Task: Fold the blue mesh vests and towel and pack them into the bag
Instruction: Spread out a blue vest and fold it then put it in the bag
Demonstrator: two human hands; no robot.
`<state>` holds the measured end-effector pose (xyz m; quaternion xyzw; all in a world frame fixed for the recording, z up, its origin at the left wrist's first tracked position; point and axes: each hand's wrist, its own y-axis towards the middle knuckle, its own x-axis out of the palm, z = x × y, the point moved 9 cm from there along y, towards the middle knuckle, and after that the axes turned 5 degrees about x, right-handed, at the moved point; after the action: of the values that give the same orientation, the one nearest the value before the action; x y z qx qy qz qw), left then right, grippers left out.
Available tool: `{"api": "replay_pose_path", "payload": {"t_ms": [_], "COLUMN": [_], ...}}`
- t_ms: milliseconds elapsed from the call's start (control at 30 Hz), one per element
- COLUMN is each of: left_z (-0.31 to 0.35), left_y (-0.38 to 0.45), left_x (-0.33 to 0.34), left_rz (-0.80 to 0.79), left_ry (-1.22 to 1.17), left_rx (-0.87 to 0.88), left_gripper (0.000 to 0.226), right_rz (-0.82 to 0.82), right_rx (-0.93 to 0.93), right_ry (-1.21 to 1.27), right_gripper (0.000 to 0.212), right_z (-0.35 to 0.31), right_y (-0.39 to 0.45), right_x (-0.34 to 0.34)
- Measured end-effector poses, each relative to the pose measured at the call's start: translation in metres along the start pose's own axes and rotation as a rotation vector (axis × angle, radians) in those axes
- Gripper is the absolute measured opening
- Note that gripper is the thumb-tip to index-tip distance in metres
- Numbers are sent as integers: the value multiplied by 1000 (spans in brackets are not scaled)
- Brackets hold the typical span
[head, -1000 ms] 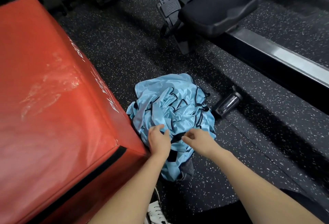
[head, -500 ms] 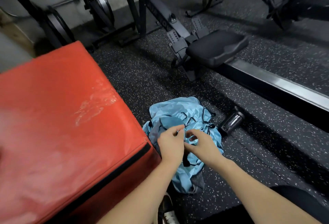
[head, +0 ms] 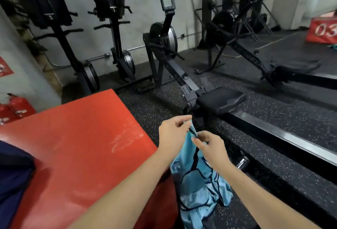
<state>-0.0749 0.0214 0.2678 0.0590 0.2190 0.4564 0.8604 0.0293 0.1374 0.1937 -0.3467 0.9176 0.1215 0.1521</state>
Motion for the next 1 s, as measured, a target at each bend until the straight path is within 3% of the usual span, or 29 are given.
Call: {"api": "replay_pose_path", "payload": {"t_ms": [167,233,333,400,567,633,700,800,1000], "left_z": [97,139,199,232,280,283,284,269,122], "left_y": [38,51,61,64,60,55,42,24,-10], "left_x": [-74,-106,-155,-194,-308,-355,-394,-435,-490], "left_rz": [124,159,187,223,335,390,445,472,369], "left_ry": [4,13,36,64,184,230,258,409,700], "left_rx": [191,275,371,421,501,498,479,402,62], "left_gripper": [18,18,18,18,20,24,24,26,46], "right_rz": [30,-69,-294,-344,-192,-182,-269,-309,-435], "right_rx": [-147,-130,-95,-133,-227,-233,-226,-271,-327], "right_ry": [-56,-120,-243,-362,-709,-742,-615,-488,-453], "right_gripper": [9,10,42,55,51,61,68,65,49], "right_z": [-84,-103,-126,-144,-184,-202,-218,-241,-241], "right_y": [16,21,16,9,7,7,5,-6,-39], "right_x": [-33,-30,-6,9,40,55,76,104,192]}}
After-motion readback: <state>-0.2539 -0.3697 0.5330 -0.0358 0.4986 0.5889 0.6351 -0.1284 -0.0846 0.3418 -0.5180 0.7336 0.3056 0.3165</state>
